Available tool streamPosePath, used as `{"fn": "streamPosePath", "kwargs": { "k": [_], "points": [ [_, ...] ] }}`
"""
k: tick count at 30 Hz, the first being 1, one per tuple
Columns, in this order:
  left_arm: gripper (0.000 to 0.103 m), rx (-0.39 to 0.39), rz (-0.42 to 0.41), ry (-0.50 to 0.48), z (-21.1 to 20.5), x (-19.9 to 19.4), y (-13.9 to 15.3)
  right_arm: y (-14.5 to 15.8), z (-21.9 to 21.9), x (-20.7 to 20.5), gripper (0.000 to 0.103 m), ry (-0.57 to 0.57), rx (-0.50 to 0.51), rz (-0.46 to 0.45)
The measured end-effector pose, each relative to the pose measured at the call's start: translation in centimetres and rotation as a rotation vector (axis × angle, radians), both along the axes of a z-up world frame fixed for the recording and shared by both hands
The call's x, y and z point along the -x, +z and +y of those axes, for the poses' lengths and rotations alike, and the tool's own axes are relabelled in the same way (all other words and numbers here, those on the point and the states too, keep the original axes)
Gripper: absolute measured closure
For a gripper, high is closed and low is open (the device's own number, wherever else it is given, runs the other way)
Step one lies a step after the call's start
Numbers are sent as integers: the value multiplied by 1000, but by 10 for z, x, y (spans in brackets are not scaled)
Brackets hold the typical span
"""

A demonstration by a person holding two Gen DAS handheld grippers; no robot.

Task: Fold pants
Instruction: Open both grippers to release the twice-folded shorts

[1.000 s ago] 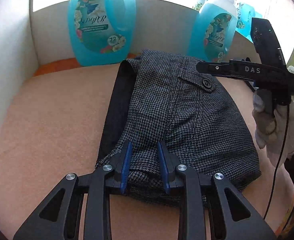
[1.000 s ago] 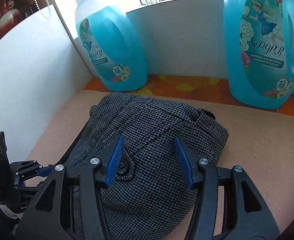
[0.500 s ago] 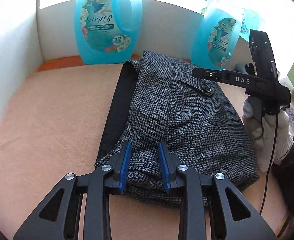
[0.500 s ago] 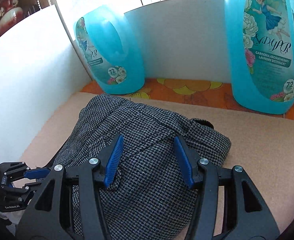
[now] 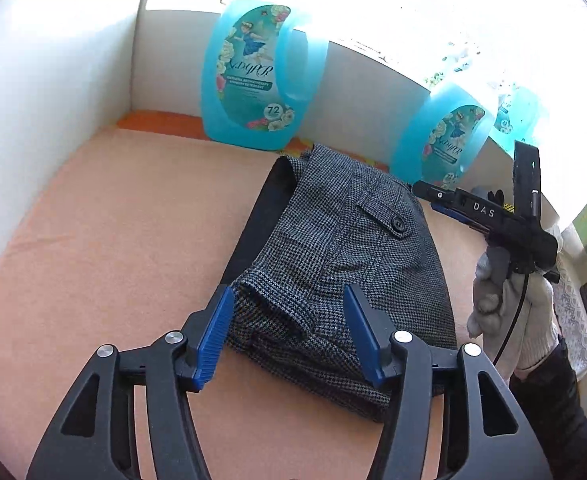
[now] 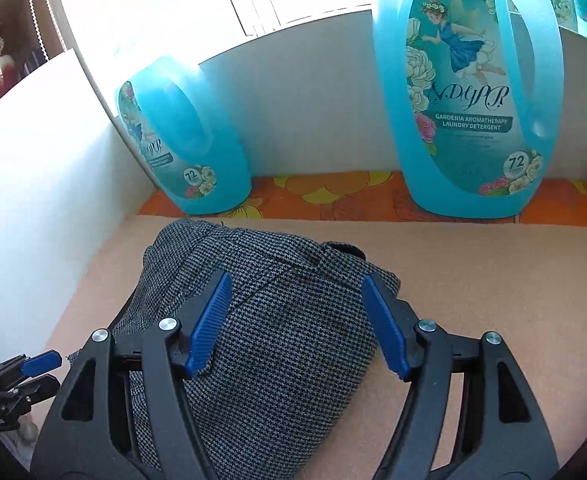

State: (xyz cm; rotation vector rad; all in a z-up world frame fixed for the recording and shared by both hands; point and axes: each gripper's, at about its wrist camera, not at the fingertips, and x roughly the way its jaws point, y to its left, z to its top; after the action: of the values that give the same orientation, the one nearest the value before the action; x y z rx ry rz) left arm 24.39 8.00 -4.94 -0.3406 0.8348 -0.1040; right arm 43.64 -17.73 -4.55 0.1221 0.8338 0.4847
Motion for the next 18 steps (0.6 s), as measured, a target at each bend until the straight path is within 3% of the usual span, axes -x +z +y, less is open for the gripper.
{"fn": "streamPosePath", "kwargs": {
  "k": [3, 8, 13, 16, 18],
  "points": [
    [47, 28, 17, 28, 3, 3, -1, -3, -8, 6, 32, -35, 36, -1],
    [46, 65, 64, 26, -2, 0, -7, -12, -32, 8, 32, -97, -58, 54],
    [42, 99, 60, 30, -5, 4, -7, -11, -52, 14, 32, -122, -72, 73],
    [36, 131, 67, 41, -1, 5, -10, -12, -60, 13, 23, -93, -88, 117],
    [36, 151, 87, 45, 3, 2, -13, -14, -60, 11, 22, -83, -88, 146]
  ]
}}
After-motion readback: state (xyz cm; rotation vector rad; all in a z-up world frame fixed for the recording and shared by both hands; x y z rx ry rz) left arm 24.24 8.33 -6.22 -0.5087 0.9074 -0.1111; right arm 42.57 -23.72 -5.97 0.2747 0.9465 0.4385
